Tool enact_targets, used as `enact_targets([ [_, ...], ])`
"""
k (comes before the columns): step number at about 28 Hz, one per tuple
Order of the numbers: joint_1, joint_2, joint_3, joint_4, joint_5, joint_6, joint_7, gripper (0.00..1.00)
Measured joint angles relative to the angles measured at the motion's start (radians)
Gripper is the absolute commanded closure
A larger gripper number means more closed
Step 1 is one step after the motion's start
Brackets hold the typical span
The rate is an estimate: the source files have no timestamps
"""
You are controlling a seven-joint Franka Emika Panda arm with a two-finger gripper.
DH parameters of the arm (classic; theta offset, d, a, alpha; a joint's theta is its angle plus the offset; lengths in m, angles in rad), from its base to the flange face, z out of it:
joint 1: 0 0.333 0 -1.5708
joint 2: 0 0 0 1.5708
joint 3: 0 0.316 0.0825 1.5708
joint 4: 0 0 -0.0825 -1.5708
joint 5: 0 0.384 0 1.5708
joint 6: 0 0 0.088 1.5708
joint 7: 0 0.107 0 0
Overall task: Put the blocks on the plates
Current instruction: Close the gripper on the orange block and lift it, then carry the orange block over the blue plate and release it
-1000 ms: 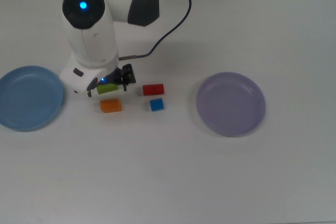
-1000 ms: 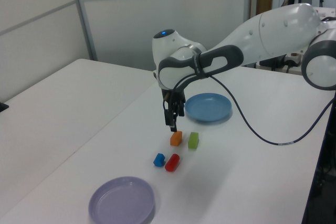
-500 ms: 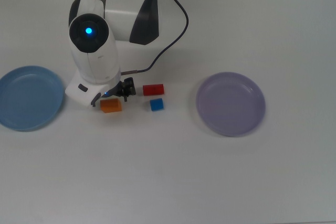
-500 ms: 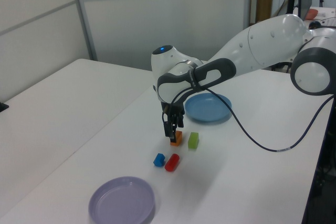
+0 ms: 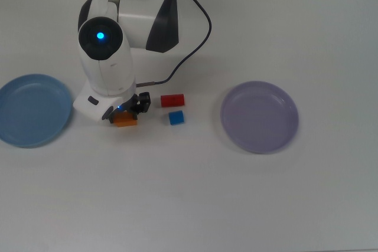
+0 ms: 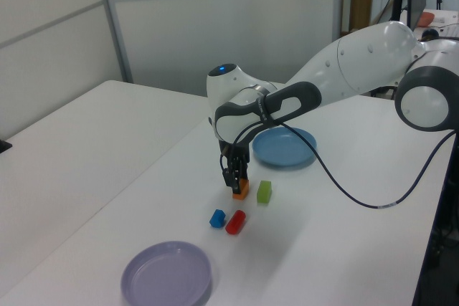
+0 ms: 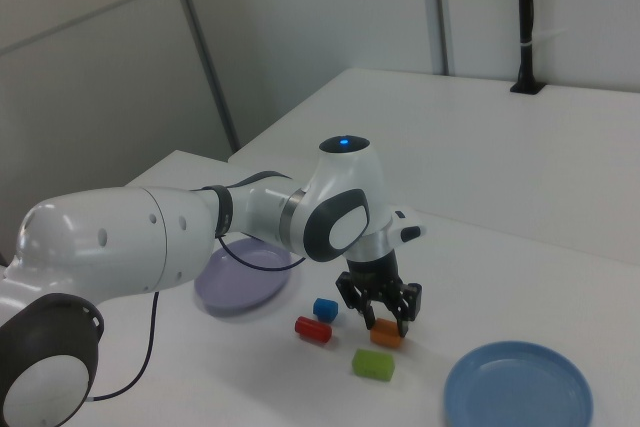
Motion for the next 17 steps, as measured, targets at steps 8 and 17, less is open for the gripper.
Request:
enact_targets([
  [8, 0.0, 0.0, 0.0, 0.002, 0.0, 0.0, 0.002, 0.63],
  [17, -0.026, -0.021, -0.002, 0.021, 0.0, -0.006, 0.006, 0.62],
])
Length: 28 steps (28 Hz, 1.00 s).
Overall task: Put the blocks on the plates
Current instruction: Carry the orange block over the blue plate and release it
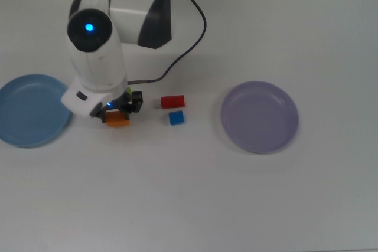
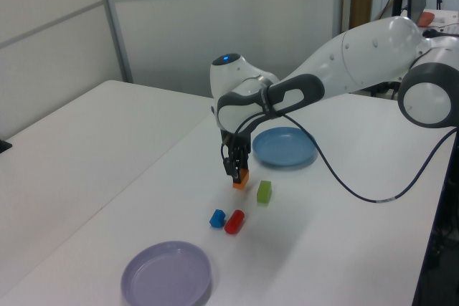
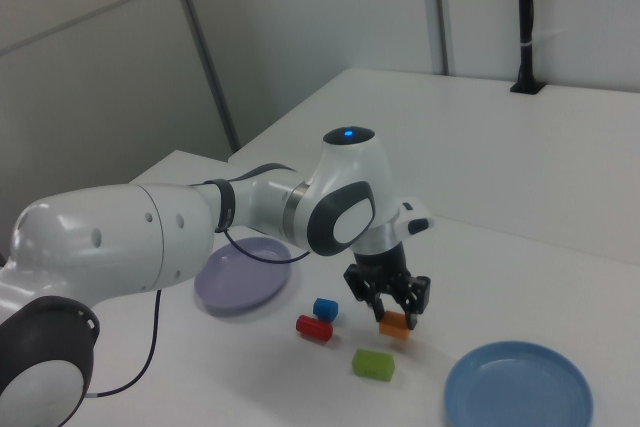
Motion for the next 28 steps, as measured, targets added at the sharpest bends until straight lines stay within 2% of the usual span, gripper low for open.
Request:
enact_targets([
  [8, -0.088, -0.061, -0.003, 0.019, 0.0, -0.024, 0.0, 0.62],
  [16, -0.284, -0.048, -0.007, 0.022, 0.0, -0.013, -0.063, 0.62],
  [19, -0.333, -0.029, -0.006, 0.022, 0.001, 0.023, -0.075, 0.62],
  [22, -0.358, -0.003, -0.006, 0.022, 0.002, 0.047, -0.081, 0.6],
  [26, -0.354, 0.02, 0.001, 0.022, 0.002, 0.05, -0.081, 0.58],
  [28, -0.348, 0.028, 0.007, 0.023, 0.002, 0.051, -0.081, 0.52],
])
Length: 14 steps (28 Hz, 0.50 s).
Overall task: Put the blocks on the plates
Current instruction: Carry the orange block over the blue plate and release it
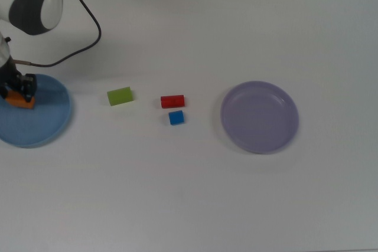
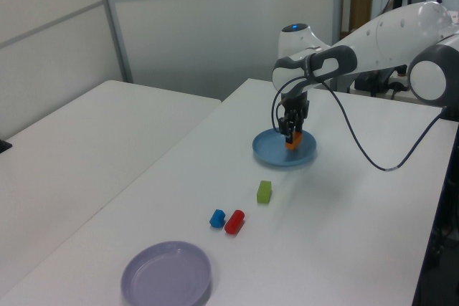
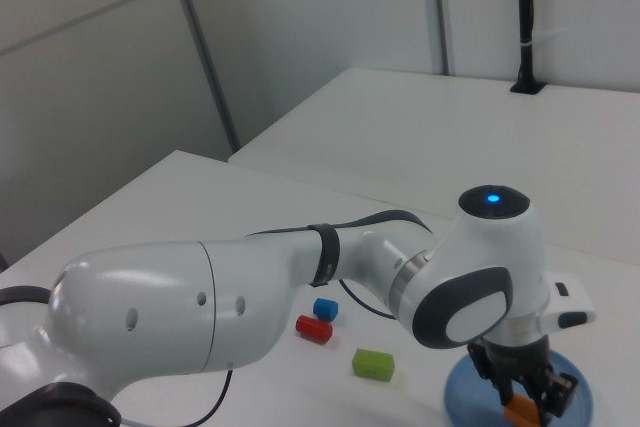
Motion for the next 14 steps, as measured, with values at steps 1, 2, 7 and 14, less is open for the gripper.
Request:
enact_targets([
  [1, 0.003, 0.002, 0.002, 0.0, 0.0, 0.0, 0.0, 0.44],
  [2, 0.006, 0.003, 0.003, 0.0, 0.0, 0.0, 0.0, 0.31],
  [7, 0.011, 0.003, 0.009, 0.002, 0.0, 0.0, 0.0, 0.0],
  [14, 0.014, 0.0, 0.029, 0.009, 0.001, 0.0, 0.001, 0.0],
])
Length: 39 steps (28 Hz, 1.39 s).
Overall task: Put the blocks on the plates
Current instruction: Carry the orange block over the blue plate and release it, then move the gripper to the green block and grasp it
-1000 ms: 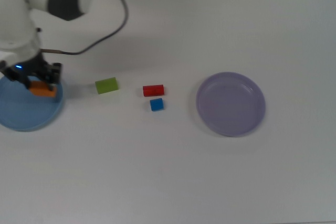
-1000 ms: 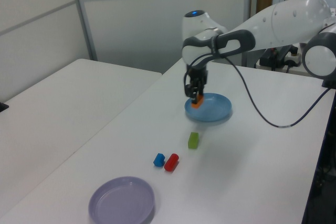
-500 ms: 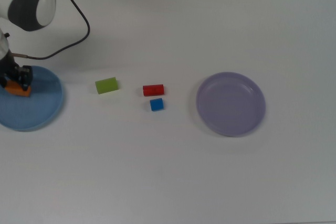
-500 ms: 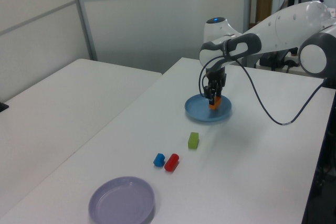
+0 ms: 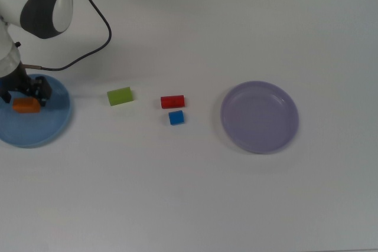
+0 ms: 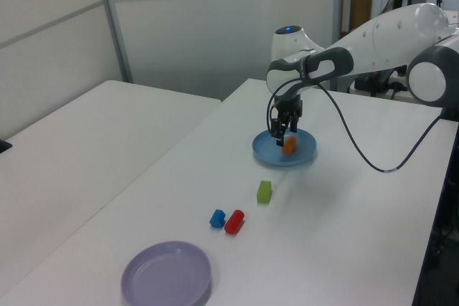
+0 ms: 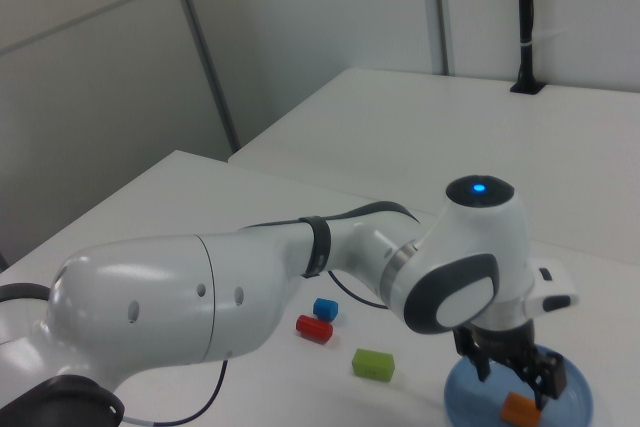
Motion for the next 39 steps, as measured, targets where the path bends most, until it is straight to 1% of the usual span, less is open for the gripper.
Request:
enact_targets([
  [4, 0.007, -0.019, 0.035, 0.001, 0.0, -0.03, 0.001, 0.0],
  [6, 0.008, -0.034, 0.064, -0.001, 0.0, -0.078, -0.001, 0.0],
  [7, 0.01, -0.047, 0.087, -0.007, 0.0, -0.11, -0.004, 0.0],
  [9, 0.014, -0.064, 0.115, -0.017, 0.0, -0.143, -0.021, 0.0],
  [12, 0.028, -0.086, 0.152, -0.045, 0.0, -0.188, -0.056, 0.0],
  [13, 0.035, -0.091, 0.157, -0.052, 0.0, -0.196, -0.06, 0.0],
  [20, 0.099, -0.095, 0.163, -0.095, -0.003, -0.219, -0.075, 0.0],
  [23, 0.118, -0.095, 0.163, -0.112, -0.018, -0.219, -0.075, 0.0],
  [25, 0.125, -0.094, 0.163, -0.118, -0.031, -0.219, -0.075, 0.0],
  [26, 0.127, -0.093, 0.163, -0.12, -0.038, -0.219, -0.075, 0.02],
  [28, 0.131, -0.092, 0.163, -0.123, -0.05, -0.219, -0.075, 0.1],
  [33, 0.139, -0.089, 0.163, -0.138, -0.077, -0.219, -0.076, 0.1],
  [39, 0.156, -0.075, 0.163, -0.146, -0.092, -0.219, -0.077, 0.1],
])
